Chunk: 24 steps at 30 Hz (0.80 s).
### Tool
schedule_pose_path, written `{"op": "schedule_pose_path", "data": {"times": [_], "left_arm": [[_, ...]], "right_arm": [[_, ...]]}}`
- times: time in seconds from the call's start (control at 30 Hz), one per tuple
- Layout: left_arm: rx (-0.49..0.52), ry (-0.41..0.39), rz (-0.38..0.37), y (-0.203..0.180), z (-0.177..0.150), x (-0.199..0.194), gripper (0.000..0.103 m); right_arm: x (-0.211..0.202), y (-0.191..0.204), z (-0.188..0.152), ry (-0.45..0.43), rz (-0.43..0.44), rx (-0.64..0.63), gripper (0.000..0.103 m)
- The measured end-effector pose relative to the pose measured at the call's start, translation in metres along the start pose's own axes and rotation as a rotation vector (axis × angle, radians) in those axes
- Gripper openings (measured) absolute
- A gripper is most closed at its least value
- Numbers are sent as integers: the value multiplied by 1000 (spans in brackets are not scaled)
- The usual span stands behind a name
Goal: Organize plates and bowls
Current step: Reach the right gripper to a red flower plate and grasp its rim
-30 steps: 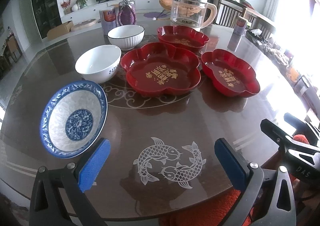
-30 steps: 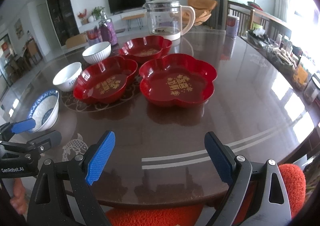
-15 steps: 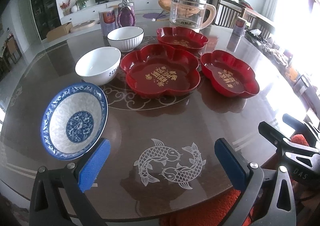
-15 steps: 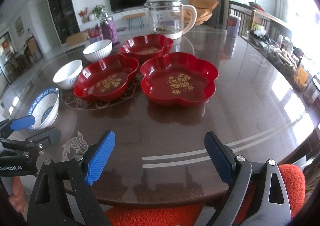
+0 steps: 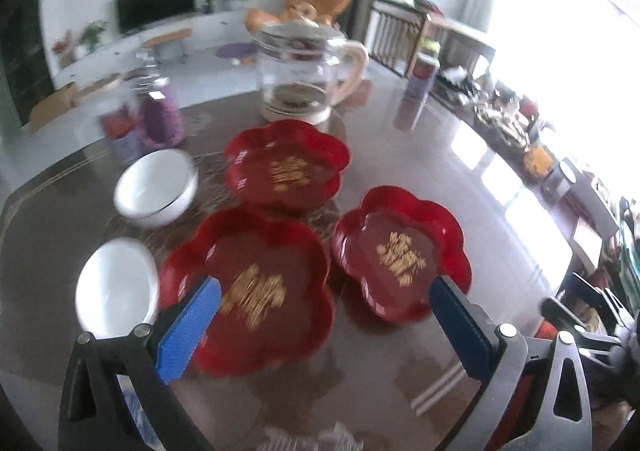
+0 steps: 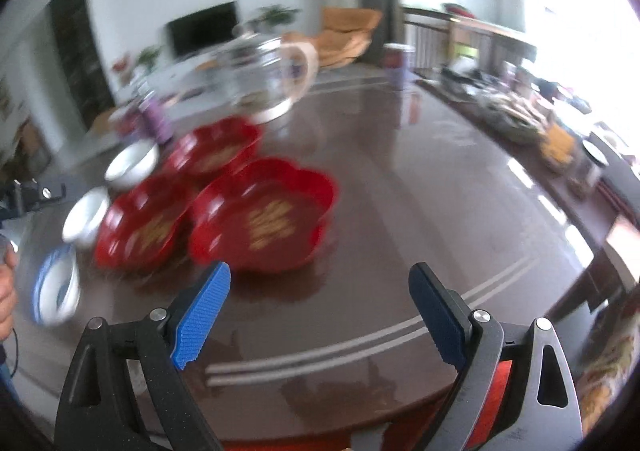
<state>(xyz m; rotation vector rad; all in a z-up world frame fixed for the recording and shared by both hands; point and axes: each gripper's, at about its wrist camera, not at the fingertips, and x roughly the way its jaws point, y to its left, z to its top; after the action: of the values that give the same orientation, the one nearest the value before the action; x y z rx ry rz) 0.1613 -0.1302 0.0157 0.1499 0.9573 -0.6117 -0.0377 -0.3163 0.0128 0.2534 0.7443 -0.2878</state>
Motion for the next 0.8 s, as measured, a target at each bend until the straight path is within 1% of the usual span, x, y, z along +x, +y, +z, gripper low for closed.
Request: {"op": "schedule_pose_path", "data": {"times": [0.1, 0.17, 0.23, 0.3, 0.4, 0.47, 0.53, 0.6, 0.63, 0.67, 0.7, 0.73, 0.77, 0.8], "left_arm": [[28, 63, -19, -6, 28, 42, 103], [10, 120, -35, -6, 44, 73, 102], [-8, 167, -50, -5, 51, 96, 97], [-3, 215, -49, -6, 53, 117, 87], [56, 262, -32, -15, 50, 136, 78], [106, 277, -14, -23, 46, 142, 74], [129, 281, 1, -27, 41, 146, 70], [125, 290, -2, -27, 40, 151, 59], [118, 296, -1, -26, 39, 155, 55], [111, 302, 0, -25, 39, 158, 49], [103, 309, 3, -24, 38, 161, 44], [99, 313, 5, -24, 37, 163, 42], [94, 320, 7, -24, 35, 165, 36], [94, 322, 9, -24, 34, 167, 30]], "right_arm": [[19, -25, 8, 90, 75, 101, 93], [34, -38, 8, 144, 137, 174, 93], [47, -44, 4, 181, 165, 222, 93], [59, -48, 2, 210, 202, 265, 92], [72, -51, 0, 241, 250, 309, 92], [82, -52, 2, 256, 264, 321, 91], [89, -48, 5, 262, 264, 317, 91], [95, -44, 10, 261, 256, 298, 91], [98, -41, 13, 261, 253, 289, 90], [102, -39, 15, 264, 253, 282, 90], [107, -36, 17, 265, 250, 269, 88], [112, -32, 20, 265, 240, 251, 78], [116, -30, 21, 266, 235, 241, 65], [121, -27, 22, 276, 232, 232, 27]]}}
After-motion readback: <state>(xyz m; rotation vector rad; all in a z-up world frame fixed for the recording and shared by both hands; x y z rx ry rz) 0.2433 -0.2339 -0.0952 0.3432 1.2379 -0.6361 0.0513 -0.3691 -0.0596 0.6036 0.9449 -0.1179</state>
